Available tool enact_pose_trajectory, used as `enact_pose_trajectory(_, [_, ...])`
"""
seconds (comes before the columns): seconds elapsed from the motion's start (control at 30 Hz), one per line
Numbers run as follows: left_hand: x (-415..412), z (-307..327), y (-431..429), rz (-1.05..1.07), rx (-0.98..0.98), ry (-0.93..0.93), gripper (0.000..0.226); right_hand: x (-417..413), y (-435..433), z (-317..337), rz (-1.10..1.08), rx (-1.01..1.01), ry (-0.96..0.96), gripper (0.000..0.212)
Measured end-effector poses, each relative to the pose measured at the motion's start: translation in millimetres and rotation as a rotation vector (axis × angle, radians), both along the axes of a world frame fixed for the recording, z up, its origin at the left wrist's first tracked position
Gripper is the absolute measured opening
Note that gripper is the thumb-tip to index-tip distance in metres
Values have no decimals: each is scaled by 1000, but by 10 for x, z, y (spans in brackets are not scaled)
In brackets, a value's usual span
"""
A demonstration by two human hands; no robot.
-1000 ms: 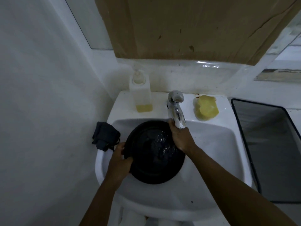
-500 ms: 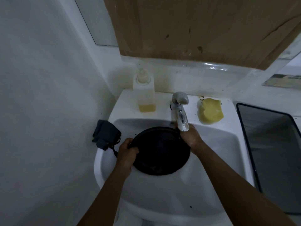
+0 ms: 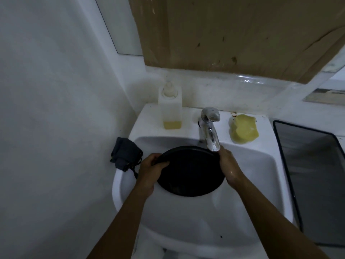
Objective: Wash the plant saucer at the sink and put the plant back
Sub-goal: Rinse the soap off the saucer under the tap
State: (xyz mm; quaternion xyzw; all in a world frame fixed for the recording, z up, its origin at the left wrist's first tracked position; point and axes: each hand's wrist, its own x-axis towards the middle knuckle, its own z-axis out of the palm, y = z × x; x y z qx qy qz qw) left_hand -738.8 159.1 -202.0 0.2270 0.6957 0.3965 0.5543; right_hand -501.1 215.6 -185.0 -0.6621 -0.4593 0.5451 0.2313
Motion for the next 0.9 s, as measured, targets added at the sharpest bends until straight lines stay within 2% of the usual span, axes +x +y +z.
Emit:
enact_pose_trajectory(0.07, [82, 0, 55, -28, 17, 10, 14, 81, -116, 88, 22, -22, -16, 56])
enact_pose_trajectory(0.23, [239, -9, 90, -98, -7, 3, 18, 105, -479, 219, -65, 80, -106, 68])
enact_pose_trajectory(0.47, [109, 52, 15, -115, -111, -87, 10, 137, -620, 362, -39, 175, -15, 53])
enact_pose_trajectory(0.67, [-153, 145, -138, -197, -65, -8, 10, 60, -694, 192, -27, 94, -16, 59])
enact_pose_trajectory(0.77, [-197, 178, -203, -218, 22, -16, 20, 46, -646, 127, -82, -19, 40, 62])
enact_pose_trajectory(0.9, [-182, 224, -188, -159, 68, -2, 21, 50, -488, 174, -184, -96, 72, 47])
